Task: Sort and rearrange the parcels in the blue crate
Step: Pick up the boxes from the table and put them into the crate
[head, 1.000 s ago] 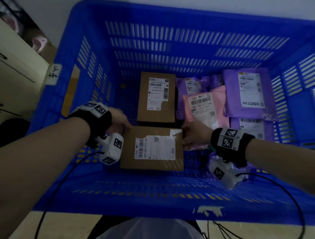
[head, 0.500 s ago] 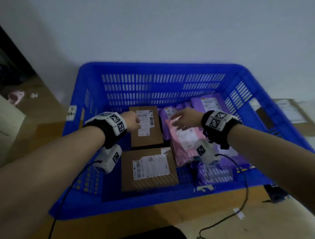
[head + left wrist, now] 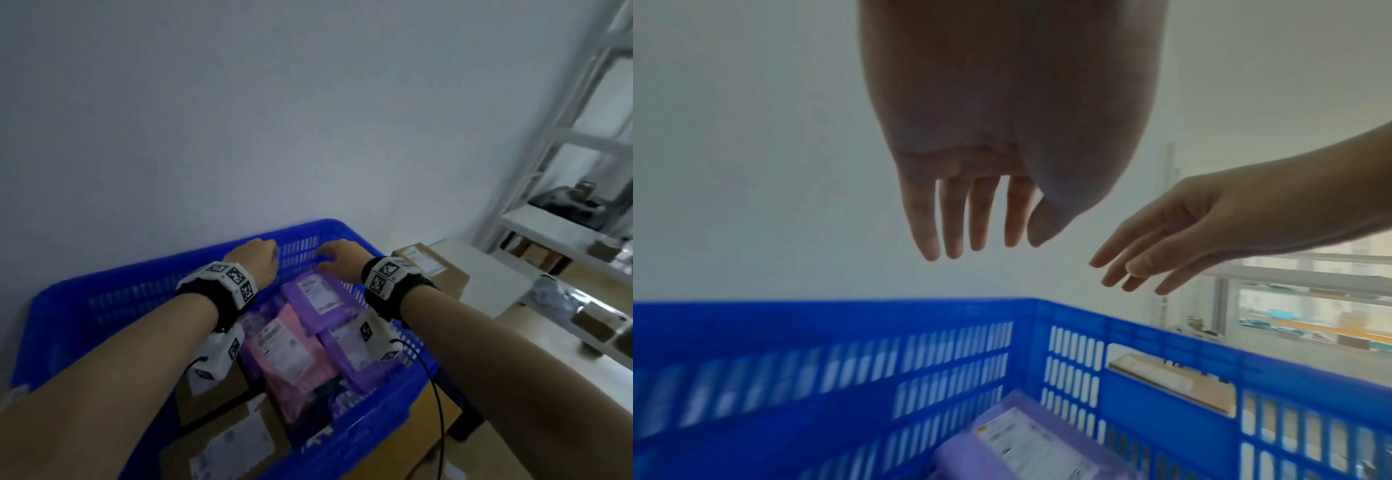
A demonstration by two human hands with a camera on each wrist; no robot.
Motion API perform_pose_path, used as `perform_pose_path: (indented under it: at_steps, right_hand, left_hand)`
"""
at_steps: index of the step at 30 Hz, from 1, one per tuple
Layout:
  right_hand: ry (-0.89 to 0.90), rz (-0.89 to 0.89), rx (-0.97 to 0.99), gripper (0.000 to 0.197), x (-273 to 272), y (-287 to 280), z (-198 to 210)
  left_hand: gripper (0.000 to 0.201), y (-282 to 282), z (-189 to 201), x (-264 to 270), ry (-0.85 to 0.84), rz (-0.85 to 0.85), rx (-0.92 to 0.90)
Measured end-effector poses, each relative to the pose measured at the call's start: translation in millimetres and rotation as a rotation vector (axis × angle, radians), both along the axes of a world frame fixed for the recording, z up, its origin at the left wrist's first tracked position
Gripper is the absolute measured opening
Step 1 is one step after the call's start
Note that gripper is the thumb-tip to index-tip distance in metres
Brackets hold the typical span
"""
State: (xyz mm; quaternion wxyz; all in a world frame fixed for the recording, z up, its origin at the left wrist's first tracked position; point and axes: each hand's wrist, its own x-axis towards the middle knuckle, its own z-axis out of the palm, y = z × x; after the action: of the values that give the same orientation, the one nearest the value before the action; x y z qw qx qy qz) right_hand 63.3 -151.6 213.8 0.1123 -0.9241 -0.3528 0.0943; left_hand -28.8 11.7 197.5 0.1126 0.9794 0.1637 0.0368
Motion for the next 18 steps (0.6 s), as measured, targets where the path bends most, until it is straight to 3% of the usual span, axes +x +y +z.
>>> perform_pose_path:
  at_steps: [10, 18]
  right_hand:
    - [-0.101, -0.128, 0.030, 0.045, 86.4, -115.9, 43.9]
    - [-0.080, -0.097, -0.022, 0.045, 197.3, -225.1, 23.8]
  left_hand:
    - [0.036, -119.6, 36.2, 115.0, -0.100, -0.180, 0.020]
    - [0.038, -245.3, 17.5, 222.2, -0.050, -0.101, 0.021]
